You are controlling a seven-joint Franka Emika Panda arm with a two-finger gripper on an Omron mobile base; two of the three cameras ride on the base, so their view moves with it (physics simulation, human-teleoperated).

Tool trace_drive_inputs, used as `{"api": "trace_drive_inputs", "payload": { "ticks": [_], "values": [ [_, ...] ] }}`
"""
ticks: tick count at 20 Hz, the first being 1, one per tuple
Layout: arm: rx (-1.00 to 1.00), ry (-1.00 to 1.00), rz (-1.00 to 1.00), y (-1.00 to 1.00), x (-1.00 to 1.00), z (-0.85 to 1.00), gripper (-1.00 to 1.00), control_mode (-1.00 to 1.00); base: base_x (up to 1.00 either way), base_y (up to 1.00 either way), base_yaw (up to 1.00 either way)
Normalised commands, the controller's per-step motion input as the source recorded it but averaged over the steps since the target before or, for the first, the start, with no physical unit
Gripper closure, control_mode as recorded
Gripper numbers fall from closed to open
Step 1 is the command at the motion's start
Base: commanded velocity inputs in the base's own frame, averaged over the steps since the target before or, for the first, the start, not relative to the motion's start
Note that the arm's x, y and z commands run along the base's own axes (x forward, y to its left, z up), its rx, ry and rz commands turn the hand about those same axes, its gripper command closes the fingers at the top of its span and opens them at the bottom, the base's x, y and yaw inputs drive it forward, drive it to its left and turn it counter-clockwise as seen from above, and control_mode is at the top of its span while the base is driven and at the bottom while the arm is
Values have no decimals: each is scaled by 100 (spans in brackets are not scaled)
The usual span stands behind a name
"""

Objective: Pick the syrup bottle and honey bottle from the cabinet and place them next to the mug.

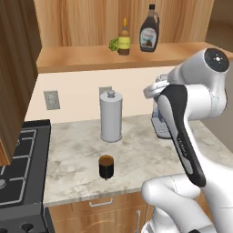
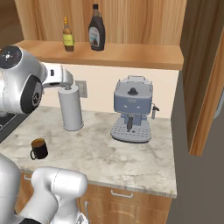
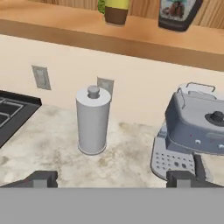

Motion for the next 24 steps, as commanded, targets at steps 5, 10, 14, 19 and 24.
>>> {"api": "trace_drive_inputs", "payload": {
  "ticks": [5,10,14,19,24],
  "values": [
    [27,-7,0,19,0,47,-100,-100,0,0,0],
    [21,5,1,-1,-2,55,-100,-100,0,0,0],
    [-6,14,7,0,13,18,-100,-100,0,0,0],
    [-7,5,7,0,30,4,-100,-100,0,0,0],
    [-1,-7,0,0,44,0,-100,-100,0,0,0]
  ]
}}
